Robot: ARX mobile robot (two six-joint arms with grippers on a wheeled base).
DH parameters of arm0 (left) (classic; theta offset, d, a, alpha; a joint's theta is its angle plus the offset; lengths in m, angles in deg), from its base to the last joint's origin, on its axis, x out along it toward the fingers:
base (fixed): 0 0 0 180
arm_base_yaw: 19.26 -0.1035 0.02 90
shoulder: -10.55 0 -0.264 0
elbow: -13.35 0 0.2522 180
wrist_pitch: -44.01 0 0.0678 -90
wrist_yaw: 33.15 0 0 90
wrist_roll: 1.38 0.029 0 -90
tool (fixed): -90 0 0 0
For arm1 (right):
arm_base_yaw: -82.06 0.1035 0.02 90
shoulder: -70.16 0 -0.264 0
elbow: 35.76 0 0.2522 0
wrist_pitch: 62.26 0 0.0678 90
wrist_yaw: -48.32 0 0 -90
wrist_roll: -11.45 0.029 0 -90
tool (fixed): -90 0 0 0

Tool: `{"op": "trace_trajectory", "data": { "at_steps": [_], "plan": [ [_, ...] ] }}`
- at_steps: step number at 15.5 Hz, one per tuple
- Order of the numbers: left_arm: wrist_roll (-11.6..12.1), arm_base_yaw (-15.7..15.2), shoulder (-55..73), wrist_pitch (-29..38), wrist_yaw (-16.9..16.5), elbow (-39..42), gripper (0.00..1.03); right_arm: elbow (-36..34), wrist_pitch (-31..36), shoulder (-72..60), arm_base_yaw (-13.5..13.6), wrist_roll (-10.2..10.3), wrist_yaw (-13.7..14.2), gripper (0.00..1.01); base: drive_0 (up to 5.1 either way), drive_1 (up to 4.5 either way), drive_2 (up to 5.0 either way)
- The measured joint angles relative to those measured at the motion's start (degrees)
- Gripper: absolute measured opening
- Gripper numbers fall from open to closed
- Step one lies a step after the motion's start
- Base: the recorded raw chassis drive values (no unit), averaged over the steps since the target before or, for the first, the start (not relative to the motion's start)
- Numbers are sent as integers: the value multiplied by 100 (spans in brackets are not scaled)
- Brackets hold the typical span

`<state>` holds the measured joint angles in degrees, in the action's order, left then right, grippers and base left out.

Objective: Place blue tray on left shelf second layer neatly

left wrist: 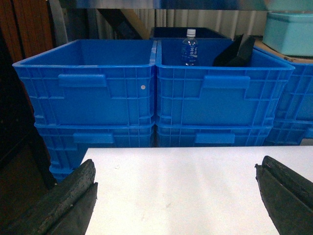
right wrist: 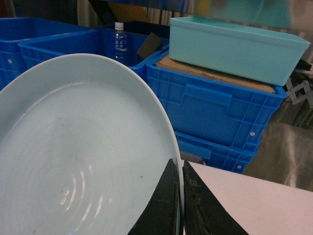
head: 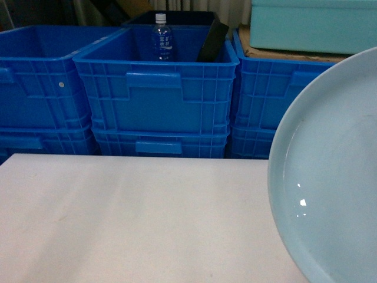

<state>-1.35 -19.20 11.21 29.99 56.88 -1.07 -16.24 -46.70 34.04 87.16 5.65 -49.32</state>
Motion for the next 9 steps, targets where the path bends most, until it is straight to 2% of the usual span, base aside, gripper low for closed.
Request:
{"op": "trace_trajectory", "data": {
  "at_steps": [3,4,6,7,9],
  "plan": [
    [0,0,0,0,2,0,98,-219,-844,1204,935,17,820,2,0,0,0],
    [0,0,0,0,0,0,98,-343,-813,1541,1241,-85,1228,2,0,0,0],
    [0,0,0,0,0,0,98,-498,-872,2131,1819,-472,2127,2,0,0,0],
    [0,0,0,0,0,0,98,-503,-855,2216,1882,-557,2271,2,0,0,0],
    [0,0,0,0,0,0,98,-516,-809,2140,1609,-601,2286,2,0,0,0]
  ]
}}
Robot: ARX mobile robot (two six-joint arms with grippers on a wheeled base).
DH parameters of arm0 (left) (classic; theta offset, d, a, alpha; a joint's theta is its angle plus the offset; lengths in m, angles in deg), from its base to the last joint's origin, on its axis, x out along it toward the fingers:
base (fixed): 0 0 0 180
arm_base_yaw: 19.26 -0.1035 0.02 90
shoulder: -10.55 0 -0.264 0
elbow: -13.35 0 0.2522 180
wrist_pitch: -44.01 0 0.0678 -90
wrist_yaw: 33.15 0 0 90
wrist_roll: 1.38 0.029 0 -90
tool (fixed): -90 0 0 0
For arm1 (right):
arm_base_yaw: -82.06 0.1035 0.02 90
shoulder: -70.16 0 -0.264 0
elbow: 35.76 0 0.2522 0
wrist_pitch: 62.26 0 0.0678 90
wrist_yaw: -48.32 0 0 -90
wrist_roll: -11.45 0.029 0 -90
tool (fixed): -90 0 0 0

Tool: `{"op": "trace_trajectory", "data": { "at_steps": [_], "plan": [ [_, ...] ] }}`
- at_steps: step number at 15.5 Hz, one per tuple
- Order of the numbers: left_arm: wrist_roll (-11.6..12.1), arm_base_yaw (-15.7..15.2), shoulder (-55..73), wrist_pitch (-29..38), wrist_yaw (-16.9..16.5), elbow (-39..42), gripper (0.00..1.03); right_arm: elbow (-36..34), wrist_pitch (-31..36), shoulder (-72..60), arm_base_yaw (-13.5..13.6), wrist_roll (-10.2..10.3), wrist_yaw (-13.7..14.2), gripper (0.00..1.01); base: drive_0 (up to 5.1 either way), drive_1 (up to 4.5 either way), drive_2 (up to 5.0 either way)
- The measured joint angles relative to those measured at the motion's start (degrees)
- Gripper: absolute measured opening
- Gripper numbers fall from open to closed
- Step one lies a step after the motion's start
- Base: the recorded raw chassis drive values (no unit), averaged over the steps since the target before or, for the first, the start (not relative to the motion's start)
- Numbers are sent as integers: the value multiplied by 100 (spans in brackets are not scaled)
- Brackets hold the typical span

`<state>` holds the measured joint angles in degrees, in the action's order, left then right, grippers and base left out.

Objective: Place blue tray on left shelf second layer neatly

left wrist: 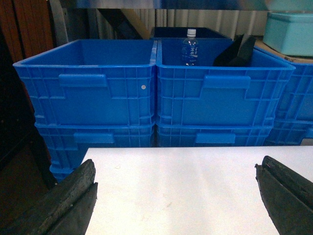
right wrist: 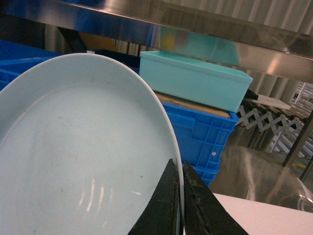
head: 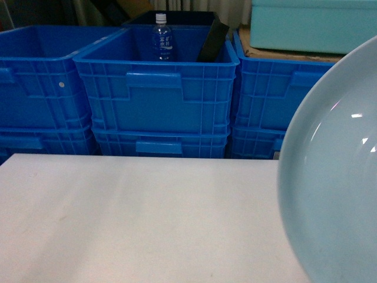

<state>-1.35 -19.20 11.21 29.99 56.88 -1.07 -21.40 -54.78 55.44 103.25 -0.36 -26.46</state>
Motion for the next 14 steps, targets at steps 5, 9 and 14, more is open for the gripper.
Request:
{"op": "trace_trajectory", "data": {
  "at_steps": [5,9,14],
  "plan": [
    [0,0,0,0,0,0,98,-39,66,-144,-472,26,-199,2,0,0,0],
    [0,0,0,0,0,0,98,-92,70,-55,-1637,35,-981,2,0,0,0],
    [0,0,0,2,0,0,98,-92,-461,483,-1314,37,-953,2,0,0,0]
  ]
}}
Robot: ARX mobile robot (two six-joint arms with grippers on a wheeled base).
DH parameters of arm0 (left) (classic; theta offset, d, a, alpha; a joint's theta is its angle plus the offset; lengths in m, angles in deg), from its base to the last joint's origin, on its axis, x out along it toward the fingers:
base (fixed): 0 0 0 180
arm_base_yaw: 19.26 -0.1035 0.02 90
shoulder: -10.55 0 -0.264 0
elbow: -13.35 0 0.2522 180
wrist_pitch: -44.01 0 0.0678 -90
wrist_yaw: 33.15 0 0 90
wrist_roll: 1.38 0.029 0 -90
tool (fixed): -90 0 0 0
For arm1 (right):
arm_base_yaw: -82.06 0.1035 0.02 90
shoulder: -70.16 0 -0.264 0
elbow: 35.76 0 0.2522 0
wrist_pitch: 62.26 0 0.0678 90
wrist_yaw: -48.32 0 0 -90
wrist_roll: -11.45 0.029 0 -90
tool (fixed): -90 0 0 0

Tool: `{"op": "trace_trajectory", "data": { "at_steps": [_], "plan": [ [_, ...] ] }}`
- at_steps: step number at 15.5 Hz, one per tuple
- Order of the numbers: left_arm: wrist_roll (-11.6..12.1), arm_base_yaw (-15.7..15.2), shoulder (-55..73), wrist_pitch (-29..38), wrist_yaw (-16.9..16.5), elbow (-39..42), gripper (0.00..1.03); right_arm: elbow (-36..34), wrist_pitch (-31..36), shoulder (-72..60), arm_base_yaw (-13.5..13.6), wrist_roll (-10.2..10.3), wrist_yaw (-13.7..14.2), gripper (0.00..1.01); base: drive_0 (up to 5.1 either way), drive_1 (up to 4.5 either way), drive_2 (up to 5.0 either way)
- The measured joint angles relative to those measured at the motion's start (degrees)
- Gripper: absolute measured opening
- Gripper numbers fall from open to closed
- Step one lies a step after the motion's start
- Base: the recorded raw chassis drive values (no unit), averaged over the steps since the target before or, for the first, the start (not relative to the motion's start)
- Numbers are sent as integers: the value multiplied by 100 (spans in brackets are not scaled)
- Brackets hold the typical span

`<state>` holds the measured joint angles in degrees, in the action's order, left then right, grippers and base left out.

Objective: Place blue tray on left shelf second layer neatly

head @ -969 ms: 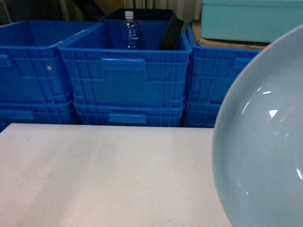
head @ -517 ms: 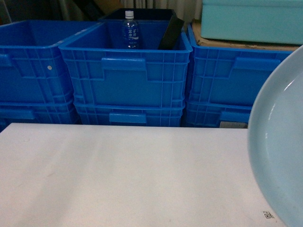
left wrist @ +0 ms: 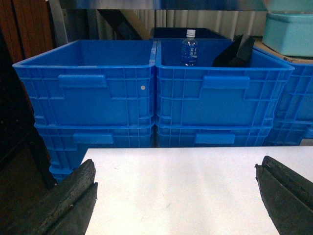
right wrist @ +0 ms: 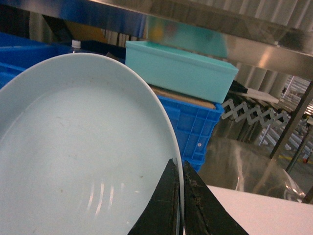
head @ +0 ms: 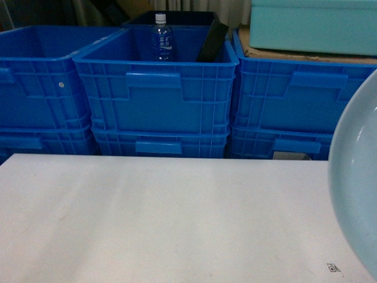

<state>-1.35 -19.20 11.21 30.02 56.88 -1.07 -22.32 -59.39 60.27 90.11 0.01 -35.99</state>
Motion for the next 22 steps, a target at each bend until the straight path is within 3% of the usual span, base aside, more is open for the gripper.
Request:
{"op": "trace_trajectory", "data": {
  "at_steps": [2,9,22],
  "plan": [
    [0,0,0,-2,2,0,98,0,-9,-85,92,0,184,2,0,0,0],
    [0,0,0,-2,0,0,98,0,-13,-81,92,-2,188,2,0,0,0],
    [0,-4,0,7,-2,0,98,0,-17,-81,94,-2,201,2,-132,-132,-132]
  ]
}}
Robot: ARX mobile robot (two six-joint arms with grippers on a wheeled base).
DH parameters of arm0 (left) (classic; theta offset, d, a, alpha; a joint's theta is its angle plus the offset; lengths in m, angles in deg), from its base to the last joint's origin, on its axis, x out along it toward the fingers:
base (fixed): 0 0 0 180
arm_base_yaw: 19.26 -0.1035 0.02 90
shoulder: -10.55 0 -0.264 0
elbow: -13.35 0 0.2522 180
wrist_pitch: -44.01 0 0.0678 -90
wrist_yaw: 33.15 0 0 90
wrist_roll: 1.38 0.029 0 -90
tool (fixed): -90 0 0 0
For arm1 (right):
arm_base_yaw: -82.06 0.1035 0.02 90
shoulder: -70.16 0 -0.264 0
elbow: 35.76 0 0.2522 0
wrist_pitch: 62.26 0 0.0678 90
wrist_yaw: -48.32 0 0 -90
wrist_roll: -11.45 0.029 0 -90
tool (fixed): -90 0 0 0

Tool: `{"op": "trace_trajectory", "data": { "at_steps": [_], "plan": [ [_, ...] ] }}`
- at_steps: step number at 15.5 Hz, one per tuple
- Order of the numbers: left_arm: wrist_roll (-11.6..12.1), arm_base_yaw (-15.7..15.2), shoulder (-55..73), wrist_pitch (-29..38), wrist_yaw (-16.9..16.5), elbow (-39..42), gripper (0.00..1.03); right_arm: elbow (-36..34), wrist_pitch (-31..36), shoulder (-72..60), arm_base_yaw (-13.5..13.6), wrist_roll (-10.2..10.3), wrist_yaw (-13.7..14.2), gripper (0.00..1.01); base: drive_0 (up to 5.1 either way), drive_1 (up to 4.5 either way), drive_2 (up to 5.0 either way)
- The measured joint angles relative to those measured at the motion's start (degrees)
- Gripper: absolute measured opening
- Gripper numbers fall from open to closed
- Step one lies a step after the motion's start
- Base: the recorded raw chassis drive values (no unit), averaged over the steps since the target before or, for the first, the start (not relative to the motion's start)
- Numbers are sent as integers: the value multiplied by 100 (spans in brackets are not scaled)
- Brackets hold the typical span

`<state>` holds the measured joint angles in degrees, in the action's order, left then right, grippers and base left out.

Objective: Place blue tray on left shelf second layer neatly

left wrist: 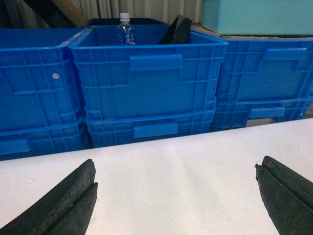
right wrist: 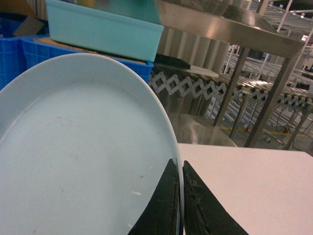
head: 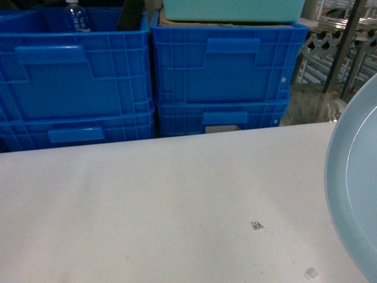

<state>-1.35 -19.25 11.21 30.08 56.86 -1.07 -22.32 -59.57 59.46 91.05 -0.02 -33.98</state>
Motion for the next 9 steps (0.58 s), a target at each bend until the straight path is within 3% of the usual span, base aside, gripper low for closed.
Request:
{"op": "trace_trajectory", "data": {
  "at_steps": [3,9],
  "plan": [
    [-2,4,0,-4,-22,0,98,-2,-4,0,0,-2,-22,2,-131,-131,-131],
    [0,4,0,-20,2,0,98,-2,-9,31,-2,-2,0,2,0,0,0]
  ]
}}
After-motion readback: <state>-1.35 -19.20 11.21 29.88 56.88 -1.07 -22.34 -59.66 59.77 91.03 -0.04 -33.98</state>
